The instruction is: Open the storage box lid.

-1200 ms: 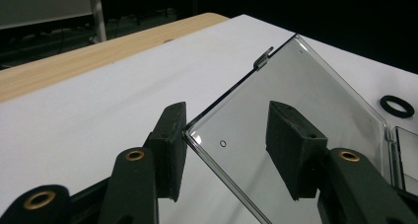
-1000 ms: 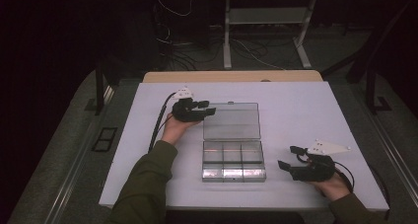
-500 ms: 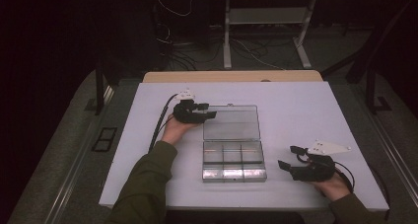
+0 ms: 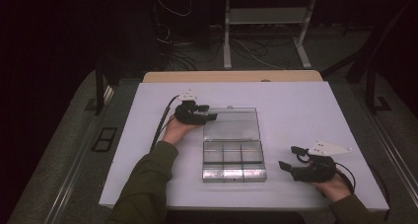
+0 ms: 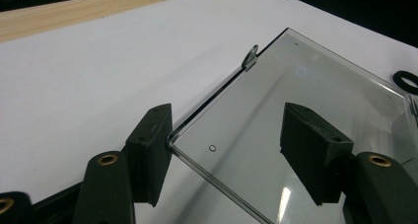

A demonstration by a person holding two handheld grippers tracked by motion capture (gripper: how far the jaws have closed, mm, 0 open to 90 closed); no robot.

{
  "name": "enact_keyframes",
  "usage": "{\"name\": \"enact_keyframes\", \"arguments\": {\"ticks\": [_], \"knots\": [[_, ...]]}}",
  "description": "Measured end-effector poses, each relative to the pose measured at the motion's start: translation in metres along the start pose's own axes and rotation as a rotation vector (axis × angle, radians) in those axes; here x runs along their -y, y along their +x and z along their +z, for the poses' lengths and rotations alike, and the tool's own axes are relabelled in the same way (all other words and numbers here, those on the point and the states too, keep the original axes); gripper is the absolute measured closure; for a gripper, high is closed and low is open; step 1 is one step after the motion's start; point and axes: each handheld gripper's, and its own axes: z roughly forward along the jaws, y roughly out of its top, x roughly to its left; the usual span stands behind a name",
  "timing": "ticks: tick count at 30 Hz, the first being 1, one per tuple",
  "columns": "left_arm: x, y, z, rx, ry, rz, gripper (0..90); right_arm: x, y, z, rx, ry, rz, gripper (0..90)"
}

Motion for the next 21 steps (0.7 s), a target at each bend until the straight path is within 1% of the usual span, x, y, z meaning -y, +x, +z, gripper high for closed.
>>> {"name": "enact_keyframes", "arguments": {"ticks": [7,9,13,18,21], "knots": [[0.002,0.000,0.004,0.005,0.022,-0.015,31.6,0.000,0.000,0.000,0.000,0.000,-0.003,24.9],[0.003,0.000,0.005,0.006,0.029,-0.010,30.1,0.000,0.000,0.000,0.000,0.001,-0.003,24.9],[0.004,0.000,0.007,0.007,0.043,-0.014,27.2,0.000,0.000,0.000,0.001,0.000,-0.001,24.9],[0.006,0.001,0.010,0.013,0.058,-0.031,26.1,0.000,0.000,0.000,0.002,0.000,-0.002,24.9],[0.007,0.001,0.011,0.007,0.066,-0.027,25.7,0.000,0.000,0.000,0.001,0.000,-0.003,24.9]]}}
